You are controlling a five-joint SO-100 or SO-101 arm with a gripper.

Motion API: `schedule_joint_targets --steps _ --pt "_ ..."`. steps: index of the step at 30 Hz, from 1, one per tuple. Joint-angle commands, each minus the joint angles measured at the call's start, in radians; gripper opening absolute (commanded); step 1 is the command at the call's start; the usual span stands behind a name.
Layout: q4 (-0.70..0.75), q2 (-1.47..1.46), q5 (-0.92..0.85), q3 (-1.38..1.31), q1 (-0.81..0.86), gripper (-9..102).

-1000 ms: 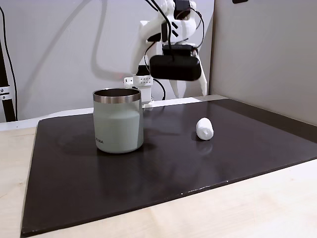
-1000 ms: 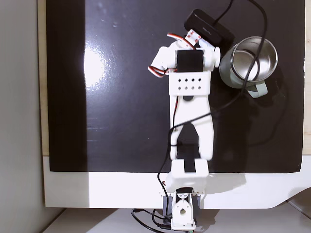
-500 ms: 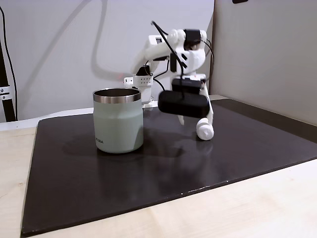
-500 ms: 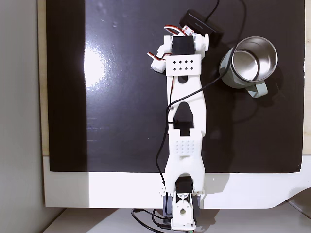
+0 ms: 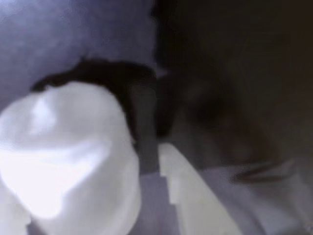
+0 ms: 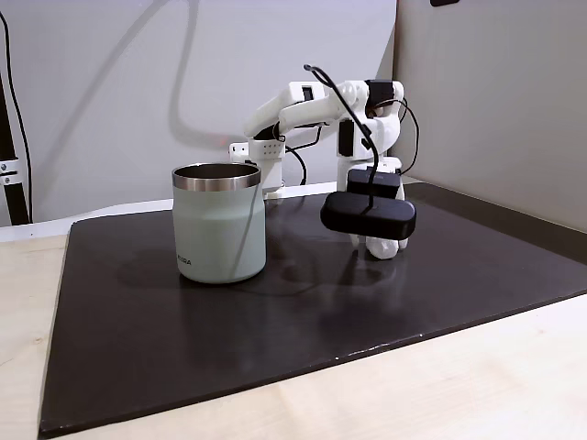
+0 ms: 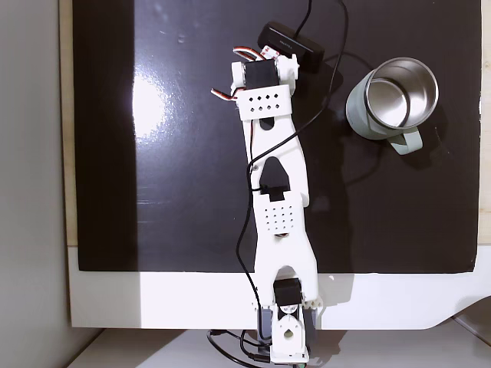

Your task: Grasp a gauze and put it in the cup.

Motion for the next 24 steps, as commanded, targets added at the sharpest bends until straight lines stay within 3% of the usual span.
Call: schedule_joint_targets --steps 1,9,16,24 --pt "0.002 0.020 0.018 -0.069 -0.005 26" --pt "0.006 0.021 0.028 -0.081 -0.002 1" --pt "0.017 0.118 0.025 -0.057 -0.002 0" --pt "0.021 0.479 -0.014 0.143 0.026 0"
